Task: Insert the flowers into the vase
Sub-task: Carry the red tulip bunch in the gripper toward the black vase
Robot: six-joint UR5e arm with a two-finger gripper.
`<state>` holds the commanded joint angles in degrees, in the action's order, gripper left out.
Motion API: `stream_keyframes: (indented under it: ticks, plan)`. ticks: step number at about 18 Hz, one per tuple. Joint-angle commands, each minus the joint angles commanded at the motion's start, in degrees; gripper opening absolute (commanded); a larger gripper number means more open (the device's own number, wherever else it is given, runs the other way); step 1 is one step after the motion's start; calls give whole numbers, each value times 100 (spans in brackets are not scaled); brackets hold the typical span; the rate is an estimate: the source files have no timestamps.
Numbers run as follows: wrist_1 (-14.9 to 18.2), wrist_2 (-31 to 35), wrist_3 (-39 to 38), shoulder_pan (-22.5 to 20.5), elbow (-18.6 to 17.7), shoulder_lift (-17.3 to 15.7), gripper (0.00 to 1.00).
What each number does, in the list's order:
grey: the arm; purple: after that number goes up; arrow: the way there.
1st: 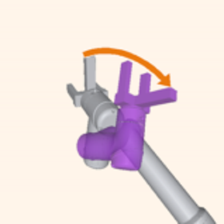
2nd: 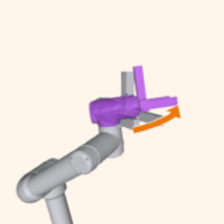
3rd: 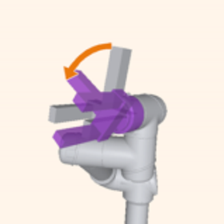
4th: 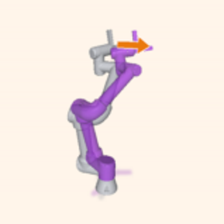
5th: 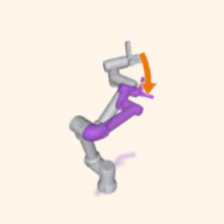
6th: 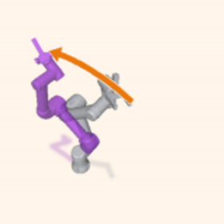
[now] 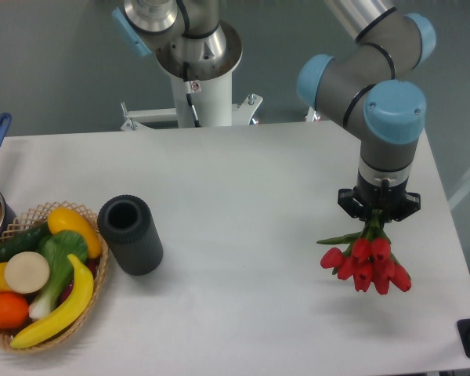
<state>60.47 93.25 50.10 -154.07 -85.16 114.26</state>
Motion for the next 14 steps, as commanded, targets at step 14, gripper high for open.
stream_keyframes:
  ticks: [14]
  plan:
    - [-1537,-1483,-903,1019,-18,-396,0]
